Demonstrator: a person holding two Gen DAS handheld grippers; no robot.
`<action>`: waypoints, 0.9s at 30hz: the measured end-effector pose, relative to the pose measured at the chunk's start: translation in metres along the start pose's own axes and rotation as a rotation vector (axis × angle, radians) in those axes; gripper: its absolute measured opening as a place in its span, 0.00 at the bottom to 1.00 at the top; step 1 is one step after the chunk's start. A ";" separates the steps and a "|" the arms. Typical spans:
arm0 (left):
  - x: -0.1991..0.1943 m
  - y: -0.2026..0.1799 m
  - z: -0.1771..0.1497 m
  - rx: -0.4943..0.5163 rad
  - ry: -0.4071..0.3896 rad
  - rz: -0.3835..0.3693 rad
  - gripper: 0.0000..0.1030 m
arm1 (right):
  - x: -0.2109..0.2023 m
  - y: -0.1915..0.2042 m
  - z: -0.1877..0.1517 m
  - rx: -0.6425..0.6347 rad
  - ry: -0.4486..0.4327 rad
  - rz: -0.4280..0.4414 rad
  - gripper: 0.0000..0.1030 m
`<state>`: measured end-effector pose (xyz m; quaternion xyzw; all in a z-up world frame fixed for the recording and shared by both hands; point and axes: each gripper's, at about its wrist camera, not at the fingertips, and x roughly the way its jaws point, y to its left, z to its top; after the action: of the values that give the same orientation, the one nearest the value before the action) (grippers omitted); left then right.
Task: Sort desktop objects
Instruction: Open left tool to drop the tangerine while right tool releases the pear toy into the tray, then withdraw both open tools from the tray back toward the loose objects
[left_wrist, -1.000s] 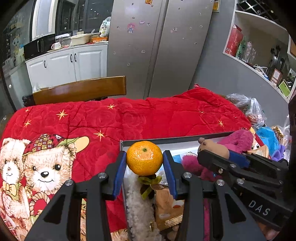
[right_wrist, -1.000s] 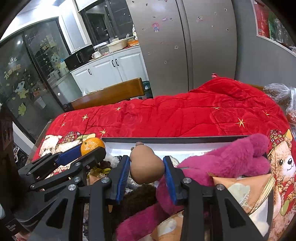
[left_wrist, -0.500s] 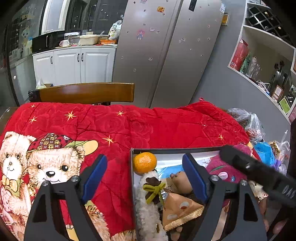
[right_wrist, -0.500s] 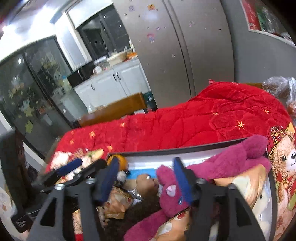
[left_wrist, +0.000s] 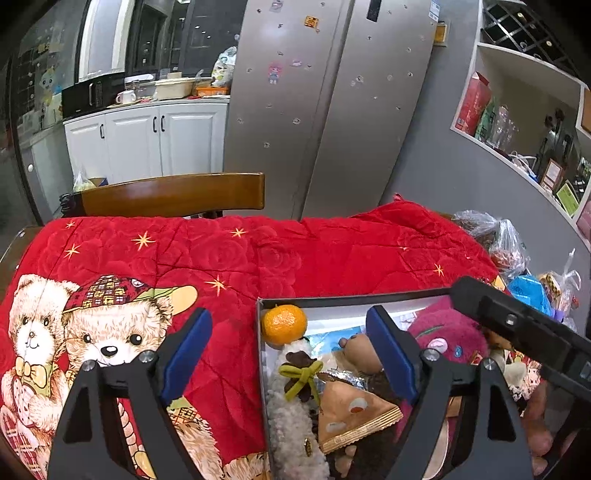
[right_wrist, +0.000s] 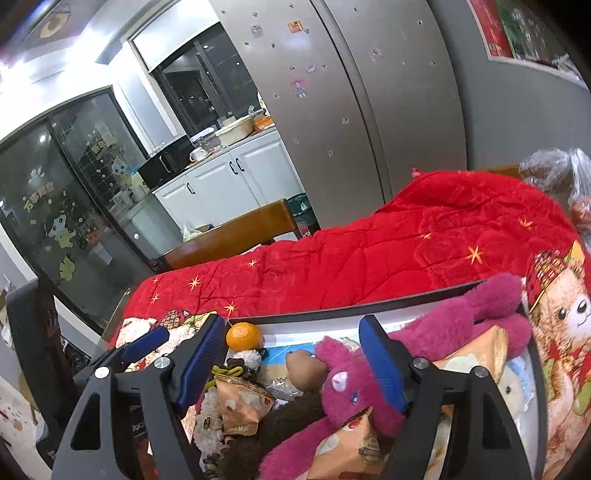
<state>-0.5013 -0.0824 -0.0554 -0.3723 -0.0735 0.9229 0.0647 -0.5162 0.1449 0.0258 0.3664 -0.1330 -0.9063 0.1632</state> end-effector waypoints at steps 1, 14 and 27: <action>-0.002 0.001 0.000 -0.010 -0.002 0.003 0.84 | -0.003 0.002 0.000 -0.019 -0.009 -0.003 0.75; -0.068 -0.010 0.015 -0.006 -0.116 -0.015 0.90 | -0.082 0.021 0.017 -0.167 -0.112 -0.073 0.77; -0.177 -0.068 -0.007 0.189 -0.215 0.137 0.96 | -0.213 0.024 -0.017 -0.155 -0.274 -0.103 0.79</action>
<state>-0.3658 -0.0454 0.0718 -0.2676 0.0328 0.9626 0.0282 -0.3552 0.2048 0.1544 0.2318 -0.0647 -0.9626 0.1244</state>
